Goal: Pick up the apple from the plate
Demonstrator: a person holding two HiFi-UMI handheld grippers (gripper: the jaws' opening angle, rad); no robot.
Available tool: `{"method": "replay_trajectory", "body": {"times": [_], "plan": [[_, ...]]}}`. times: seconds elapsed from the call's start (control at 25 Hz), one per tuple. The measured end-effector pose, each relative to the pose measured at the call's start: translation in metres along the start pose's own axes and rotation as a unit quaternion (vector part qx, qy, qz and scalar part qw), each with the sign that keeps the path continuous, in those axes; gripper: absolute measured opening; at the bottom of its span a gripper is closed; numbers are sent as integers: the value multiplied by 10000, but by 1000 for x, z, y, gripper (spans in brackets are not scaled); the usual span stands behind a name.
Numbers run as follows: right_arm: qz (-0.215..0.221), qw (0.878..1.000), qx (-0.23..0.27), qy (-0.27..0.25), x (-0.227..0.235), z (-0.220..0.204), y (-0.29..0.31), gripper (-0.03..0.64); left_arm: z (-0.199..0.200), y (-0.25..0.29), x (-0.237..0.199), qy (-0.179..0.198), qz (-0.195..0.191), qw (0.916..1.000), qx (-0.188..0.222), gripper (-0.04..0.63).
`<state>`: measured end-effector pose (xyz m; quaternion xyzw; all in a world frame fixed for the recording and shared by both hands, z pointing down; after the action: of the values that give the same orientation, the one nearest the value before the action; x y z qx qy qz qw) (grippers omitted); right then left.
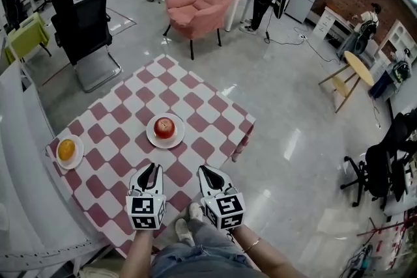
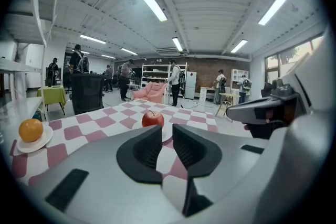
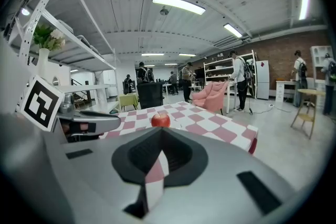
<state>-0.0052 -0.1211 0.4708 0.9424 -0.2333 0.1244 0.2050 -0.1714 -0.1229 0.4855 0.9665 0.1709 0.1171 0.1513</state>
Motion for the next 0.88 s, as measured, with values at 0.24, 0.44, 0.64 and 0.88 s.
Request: {"method": "replay_trajectory", "body": {"times": [0.24,0.44,0.64,0.88], "plan": [[56,10000,-78,4,11,8,21,9,2,26,-8,-51,21,9999,-96,130],[107,9999,-114,-1,22,15,40,9,-3,48,-17,27,83,9997,-226,186],[172,9996,-210,15,31,18,58,9,-11,70,-21,68,115,9989,-454,219],[172,9991,-380,92,42,10,77,11,-16,91,-25,102,130,9982,-576,253]]}}
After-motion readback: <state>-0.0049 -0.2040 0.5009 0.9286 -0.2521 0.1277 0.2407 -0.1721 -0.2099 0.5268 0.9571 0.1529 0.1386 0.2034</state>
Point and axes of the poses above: the fingertips, and each gripper's own axes: y forward along the fingers, x to its right, z out of its top, the point moved 4 cm from there along -y, backward along the fingers, and after that the axes turned 15 degrees about y, right-handed, at the moved point
